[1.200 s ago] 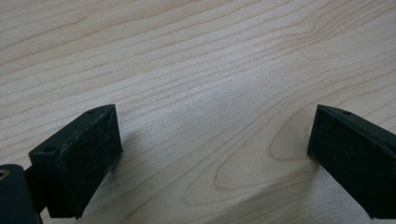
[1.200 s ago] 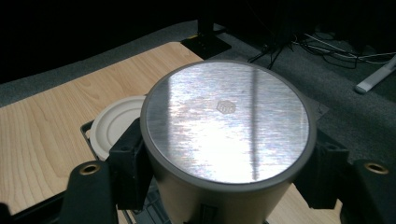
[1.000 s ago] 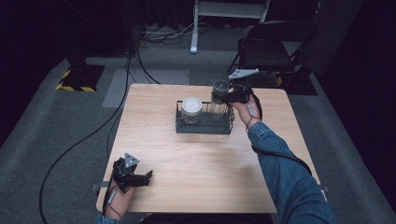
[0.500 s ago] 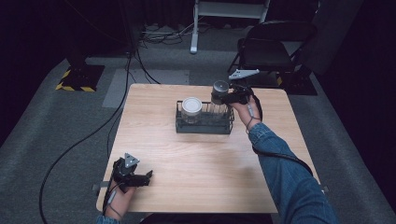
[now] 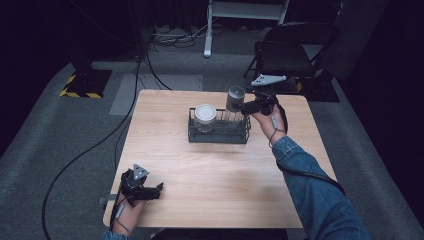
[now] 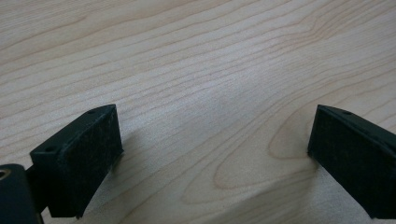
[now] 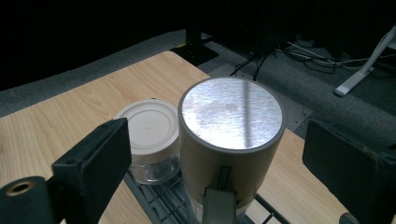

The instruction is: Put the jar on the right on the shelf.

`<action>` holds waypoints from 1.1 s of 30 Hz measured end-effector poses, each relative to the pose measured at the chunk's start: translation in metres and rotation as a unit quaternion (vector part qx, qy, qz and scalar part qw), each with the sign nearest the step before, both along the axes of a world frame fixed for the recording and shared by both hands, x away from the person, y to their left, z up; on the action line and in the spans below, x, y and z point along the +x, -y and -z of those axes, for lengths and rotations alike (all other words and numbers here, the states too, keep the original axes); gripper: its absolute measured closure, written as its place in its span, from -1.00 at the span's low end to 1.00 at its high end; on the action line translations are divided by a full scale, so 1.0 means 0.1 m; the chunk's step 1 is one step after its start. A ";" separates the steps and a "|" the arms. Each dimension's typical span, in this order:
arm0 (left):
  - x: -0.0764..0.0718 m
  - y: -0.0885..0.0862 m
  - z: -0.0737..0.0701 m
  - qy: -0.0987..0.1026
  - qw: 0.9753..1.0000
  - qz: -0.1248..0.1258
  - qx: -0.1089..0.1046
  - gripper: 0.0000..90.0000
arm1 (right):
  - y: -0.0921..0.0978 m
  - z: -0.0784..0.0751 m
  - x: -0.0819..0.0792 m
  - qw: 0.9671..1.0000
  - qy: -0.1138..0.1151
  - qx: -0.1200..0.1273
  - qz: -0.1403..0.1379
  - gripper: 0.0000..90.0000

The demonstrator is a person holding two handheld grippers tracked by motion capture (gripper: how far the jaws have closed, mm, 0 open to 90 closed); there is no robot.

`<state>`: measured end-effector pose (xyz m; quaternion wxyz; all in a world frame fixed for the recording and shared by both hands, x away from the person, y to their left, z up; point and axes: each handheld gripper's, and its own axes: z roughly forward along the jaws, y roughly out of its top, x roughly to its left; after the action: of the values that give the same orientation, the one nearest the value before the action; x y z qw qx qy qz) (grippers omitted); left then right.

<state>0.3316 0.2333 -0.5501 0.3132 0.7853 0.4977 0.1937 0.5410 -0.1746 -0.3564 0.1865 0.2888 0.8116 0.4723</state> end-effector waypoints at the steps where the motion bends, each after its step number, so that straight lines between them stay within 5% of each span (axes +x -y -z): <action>1: 0.00 0.00 0.00 0.000 1.000 0.000 0.000 -0.94 | 0.01 -0.01 -0.03 1.000 0.000 0.002 0.000 -0.83; 33: 0.01 0.00 0.00 -0.001 1.000 0.000 -0.002 -0.95 | 0.69 -0.07 -0.74 1.000 0.005 0.004 0.016 -0.82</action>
<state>0.3325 0.2330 -0.5502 0.3140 0.7849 0.4983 0.1922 0.4674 -0.2440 -0.3493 0.1969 0.3000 0.8043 0.4737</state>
